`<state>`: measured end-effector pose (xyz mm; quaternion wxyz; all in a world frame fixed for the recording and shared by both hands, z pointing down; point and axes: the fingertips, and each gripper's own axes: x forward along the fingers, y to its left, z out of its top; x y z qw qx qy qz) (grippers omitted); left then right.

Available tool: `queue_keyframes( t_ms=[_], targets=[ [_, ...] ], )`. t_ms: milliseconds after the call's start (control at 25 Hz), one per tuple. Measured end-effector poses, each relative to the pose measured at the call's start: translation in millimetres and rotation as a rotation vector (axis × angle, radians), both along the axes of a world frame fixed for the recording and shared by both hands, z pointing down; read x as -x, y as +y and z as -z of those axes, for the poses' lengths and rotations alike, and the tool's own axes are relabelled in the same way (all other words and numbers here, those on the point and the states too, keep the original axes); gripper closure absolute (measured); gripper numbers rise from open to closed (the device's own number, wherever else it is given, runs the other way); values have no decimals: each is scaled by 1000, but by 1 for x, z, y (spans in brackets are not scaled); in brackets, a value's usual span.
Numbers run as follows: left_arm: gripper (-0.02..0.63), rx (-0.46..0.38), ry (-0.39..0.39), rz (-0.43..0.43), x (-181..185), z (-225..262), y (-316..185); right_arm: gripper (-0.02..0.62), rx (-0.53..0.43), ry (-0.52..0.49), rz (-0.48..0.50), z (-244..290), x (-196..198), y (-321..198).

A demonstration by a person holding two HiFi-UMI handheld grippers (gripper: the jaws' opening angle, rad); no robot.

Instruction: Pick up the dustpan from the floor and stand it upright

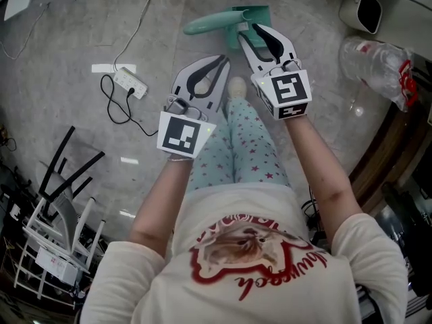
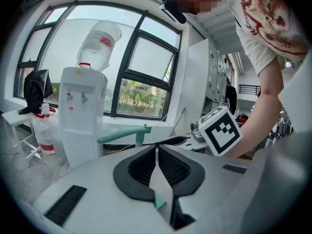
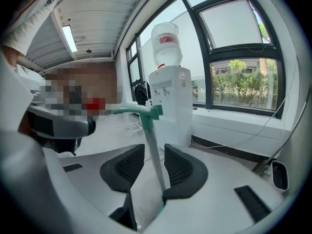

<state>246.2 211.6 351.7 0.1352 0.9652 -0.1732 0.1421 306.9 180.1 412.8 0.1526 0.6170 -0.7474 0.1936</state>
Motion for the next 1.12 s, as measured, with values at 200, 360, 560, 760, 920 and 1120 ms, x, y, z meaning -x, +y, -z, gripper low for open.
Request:
queue_keyframes(
  t_ms=[200,360,560,760,920,1120],
  targets=[
    [571,-30,38,3,-1,32,4,464,-68,-1,2,57,11,21],
    [571,-49,65,18,-5,58,3,551,-135,9,-31,101,8,21],
    [571,-46,98,18,-10,81,14,562,-143,-33,-38,122,14,33],
    [571,-71,119,27,-15,108,19,563,-156,-8,-6,146,16,45],
    [571,-83,146,13,-11,130,24,565,-177,1,-32,170,14,51],
    [571,-132,191,-12,13,164,55,565,-204,17,-32,202,41,79]
  ],
)
